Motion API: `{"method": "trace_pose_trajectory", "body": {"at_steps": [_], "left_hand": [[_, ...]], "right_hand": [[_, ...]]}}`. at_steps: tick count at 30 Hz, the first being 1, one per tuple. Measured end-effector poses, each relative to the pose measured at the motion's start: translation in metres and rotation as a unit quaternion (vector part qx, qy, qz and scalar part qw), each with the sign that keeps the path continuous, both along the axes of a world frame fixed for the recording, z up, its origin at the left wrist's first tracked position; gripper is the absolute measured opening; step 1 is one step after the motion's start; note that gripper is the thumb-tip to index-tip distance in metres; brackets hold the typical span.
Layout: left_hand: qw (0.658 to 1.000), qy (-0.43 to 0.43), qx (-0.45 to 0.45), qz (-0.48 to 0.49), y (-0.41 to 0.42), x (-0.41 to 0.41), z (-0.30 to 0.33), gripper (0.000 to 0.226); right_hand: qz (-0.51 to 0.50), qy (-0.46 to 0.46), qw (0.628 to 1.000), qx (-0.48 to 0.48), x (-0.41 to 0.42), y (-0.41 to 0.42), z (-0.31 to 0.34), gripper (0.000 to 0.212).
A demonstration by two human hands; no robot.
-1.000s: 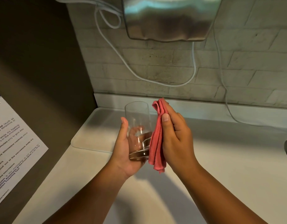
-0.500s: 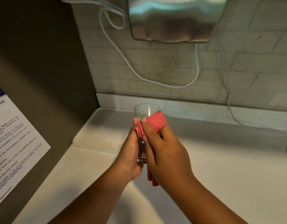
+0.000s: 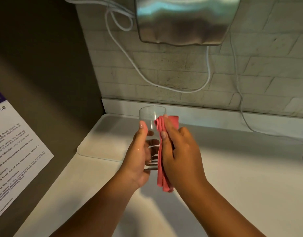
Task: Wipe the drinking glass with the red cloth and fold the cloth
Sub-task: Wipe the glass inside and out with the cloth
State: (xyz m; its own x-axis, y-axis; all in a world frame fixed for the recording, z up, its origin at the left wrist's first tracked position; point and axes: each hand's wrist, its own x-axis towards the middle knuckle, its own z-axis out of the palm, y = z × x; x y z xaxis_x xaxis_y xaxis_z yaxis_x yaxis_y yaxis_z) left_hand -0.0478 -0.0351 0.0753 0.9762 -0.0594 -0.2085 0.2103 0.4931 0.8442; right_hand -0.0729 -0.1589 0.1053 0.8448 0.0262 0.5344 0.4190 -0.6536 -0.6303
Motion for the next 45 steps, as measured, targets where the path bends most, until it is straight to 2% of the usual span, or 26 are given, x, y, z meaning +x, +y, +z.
{"method": "trace_pose_trajectory", "body": {"at_steps": [2, 4, 9, 16, 21, 23, 26, 31, 36, 42, 45], "left_hand": [[1.0, 0.001, -0.007, -0.009, 0.003, 0.003, -0.001, 0.082], [0.999, -0.001, -0.027, -0.03, 0.005, 0.005, -0.005, 0.075], [0.999, 0.026, 0.023, 0.0, -0.005, -0.004, -0.004, 0.079], [0.999, 0.023, 0.028, -0.01, -0.007, -0.006, -0.001, 0.084], [1.0, 0.002, 0.018, -0.012, 0.0, -0.002, 0.002, 0.058], [1.0, -0.001, 0.01, -0.011, 0.003, 0.001, 0.002, 0.066], [1.0, 0.008, 0.01, -0.015, 0.004, 0.004, 0.0, 0.071], [0.998, 0.049, 0.05, 0.006, -0.003, -0.004, -0.002, 0.078], [0.996, 0.046, 0.075, -0.016, -0.008, -0.011, 0.003, 0.093], [0.998, 0.029, 0.052, -0.017, -0.005, -0.011, 0.01, 0.086], [0.999, 0.024, 0.042, -0.01, -0.003, -0.009, 0.014, 0.079]], "right_hand": [[0.02, -0.006, 0.998, -0.055, -0.013, 0.003, -0.004, 0.049], [0.025, -0.016, 0.995, -0.099, -0.019, 0.006, -0.004, 0.05], [0.021, -0.035, 0.992, -0.116, -0.005, 0.005, 0.01, 0.052], [-0.01, -0.047, 0.999, 0.017, 0.024, -0.002, 0.015, 0.042], [0.01, -0.018, 0.998, 0.064, 0.019, -0.004, 0.002, 0.042], [0.029, -0.021, 0.999, 0.029, 0.01, -0.002, -0.003, 0.043], [0.036, -0.06, 0.994, -0.084, -0.003, 0.004, -0.006, 0.047], [0.012, -0.074, 0.99, -0.117, 0.004, 0.009, 0.004, 0.049], [-0.008, -0.045, 0.999, -0.01, 0.026, 0.002, 0.012, 0.045], [0.003, -0.052, 0.992, 0.114, 0.029, -0.003, 0.007, 0.04], [0.013, -0.061, 0.993, 0.102, 0.023, -0.003, 0.007, 0.039]]}}
